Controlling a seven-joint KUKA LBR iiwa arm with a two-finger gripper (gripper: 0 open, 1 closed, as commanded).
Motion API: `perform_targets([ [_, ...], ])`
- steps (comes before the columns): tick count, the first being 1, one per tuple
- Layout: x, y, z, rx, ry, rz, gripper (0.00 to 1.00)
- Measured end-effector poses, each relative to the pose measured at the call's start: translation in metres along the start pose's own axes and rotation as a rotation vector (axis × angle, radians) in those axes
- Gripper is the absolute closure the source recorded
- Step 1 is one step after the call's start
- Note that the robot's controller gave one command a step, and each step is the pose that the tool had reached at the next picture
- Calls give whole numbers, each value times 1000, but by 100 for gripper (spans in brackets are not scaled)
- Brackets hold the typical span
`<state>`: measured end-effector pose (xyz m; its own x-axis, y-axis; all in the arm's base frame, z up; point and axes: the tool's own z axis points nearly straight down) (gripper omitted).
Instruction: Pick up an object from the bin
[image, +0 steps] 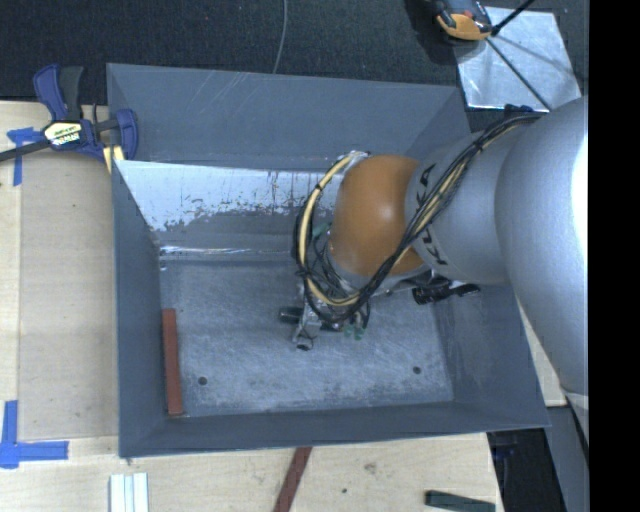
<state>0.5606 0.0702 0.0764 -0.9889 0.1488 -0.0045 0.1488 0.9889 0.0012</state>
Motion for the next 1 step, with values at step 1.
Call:
perform_targets([
  [1,-56,24,-126,0,1,-32,100],
])
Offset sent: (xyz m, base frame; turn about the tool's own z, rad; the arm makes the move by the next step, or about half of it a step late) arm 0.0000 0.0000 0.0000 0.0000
